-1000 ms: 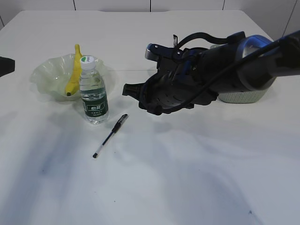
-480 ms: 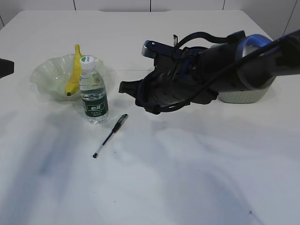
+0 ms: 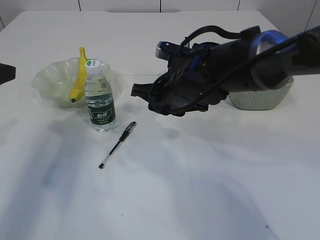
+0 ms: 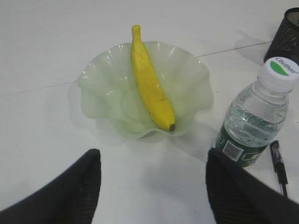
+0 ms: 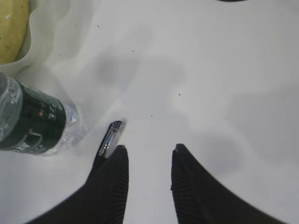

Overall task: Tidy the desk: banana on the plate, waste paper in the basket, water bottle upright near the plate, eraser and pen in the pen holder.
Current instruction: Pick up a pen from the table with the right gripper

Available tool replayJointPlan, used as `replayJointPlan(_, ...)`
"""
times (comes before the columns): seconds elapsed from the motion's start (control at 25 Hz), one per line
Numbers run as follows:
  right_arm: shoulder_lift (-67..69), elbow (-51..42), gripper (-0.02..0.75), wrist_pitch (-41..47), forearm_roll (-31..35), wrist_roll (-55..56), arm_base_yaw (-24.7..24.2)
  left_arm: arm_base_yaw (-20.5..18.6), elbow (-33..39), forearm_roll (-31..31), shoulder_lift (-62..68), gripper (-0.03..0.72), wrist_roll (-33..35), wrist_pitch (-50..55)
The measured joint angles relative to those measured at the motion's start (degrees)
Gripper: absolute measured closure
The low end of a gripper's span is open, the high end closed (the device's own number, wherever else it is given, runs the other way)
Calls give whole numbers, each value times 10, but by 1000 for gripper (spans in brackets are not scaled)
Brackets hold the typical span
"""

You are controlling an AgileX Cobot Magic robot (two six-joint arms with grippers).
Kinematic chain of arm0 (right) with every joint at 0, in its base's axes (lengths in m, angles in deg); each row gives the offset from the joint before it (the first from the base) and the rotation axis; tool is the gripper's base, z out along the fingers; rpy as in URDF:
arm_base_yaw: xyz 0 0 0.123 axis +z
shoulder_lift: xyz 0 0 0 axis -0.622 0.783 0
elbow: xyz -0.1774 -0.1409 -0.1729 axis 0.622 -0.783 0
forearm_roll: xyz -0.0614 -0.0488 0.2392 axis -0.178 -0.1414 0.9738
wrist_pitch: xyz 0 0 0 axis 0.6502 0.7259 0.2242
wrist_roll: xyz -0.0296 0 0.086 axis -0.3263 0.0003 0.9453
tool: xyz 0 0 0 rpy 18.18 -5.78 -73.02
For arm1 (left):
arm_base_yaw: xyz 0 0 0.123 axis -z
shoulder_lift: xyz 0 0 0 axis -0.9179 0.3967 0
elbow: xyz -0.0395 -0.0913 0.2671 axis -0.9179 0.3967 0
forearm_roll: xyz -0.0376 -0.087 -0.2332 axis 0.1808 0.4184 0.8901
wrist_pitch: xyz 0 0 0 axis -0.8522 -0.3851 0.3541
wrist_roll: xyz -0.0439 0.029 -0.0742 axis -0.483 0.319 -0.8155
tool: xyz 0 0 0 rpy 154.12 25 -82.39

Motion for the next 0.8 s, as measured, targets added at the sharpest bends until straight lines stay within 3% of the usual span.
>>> replayJointPlan(0.24, 23, 80, 496, 59, 30, -34, 25, 0, 0, 1, 0, 193, 0, 0)
replayJointPlan(0.56, 69, 158, 496, 111, 128, -90, 38, 0, 0, 2, 0, 193, 0, 0)
replayJointPlan(0.8, 91, 186, 496, 149, 145, -107, 38, 0, 0, 2, 0, 192, 0, 0)
